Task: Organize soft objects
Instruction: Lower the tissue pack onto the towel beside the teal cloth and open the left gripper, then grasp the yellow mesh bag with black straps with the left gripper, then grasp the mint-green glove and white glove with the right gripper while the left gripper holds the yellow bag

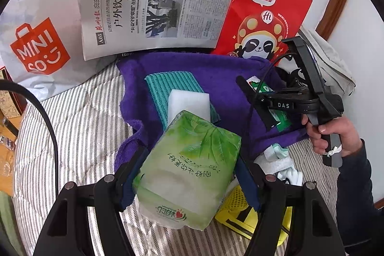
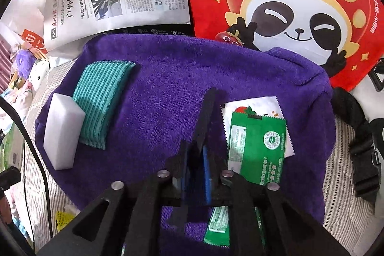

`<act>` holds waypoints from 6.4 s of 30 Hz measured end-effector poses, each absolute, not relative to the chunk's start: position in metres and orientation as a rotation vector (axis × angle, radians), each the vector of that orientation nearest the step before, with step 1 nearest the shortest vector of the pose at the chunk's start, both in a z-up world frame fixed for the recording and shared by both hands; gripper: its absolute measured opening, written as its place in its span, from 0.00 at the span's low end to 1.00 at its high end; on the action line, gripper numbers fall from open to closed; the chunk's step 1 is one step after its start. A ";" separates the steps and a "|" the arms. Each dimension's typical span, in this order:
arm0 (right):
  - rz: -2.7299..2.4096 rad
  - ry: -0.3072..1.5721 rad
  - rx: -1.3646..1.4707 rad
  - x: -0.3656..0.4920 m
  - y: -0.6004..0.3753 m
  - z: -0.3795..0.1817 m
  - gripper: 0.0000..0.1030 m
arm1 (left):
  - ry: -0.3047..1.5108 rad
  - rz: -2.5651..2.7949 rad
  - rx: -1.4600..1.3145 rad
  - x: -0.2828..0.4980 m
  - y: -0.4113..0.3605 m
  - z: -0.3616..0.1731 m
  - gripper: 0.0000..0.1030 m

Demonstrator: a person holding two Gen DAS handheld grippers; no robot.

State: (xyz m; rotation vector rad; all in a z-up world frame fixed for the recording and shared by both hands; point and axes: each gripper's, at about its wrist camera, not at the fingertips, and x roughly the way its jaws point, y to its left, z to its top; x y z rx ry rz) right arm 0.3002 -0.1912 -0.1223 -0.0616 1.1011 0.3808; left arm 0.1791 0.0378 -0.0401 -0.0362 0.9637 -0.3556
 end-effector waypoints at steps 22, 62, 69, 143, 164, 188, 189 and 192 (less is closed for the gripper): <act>0.222 0.667 -0.059 0.181 -0.273 -0.063 0.57 | 0.950 -0.345 -0.002 0.189 -0.017 -0.042 0.68; 0.163 0.670 0.201 0.183 -0.340 -0.092 0.57 | 1.141 -0.139 0.182 0.316 -0.123 -0.108 0.86; 0.171 0.656 0.196 0.179 -0.338 -0.089 0.57 | 1.114 -0.169 0.176 0.293 -0.130 -0.093 0.86; 0.274 0.833 0.207 0.089 -0.285 -0.080 0.57 | 1.207 -0.157 0.038 0.124 0.005 -0.108 0.80; 0.308 0.874 0.128 0.090 -0.257 -0.087 0.57 | 1.187 -0.028 0.039 0.085 0.009 -0.116 0.66; 0.412 1.016 0.012 0.119 -0.191 -0.131 0.57 | 1.104 -0.106 0.054 0.084 0.033 -0.112 0.57; 0.408 1.016 -0.002 0.119 -0.188 -0.134 0.57 | 1.102 -0.109 0.056 0.084 0.033 -0.112 0.58; 0.392 0.982 -0.070 0.116 -0.181 -0.138 0.39 | 1.098 -0.115 0.055 0.083 0.033 -0.112 0.59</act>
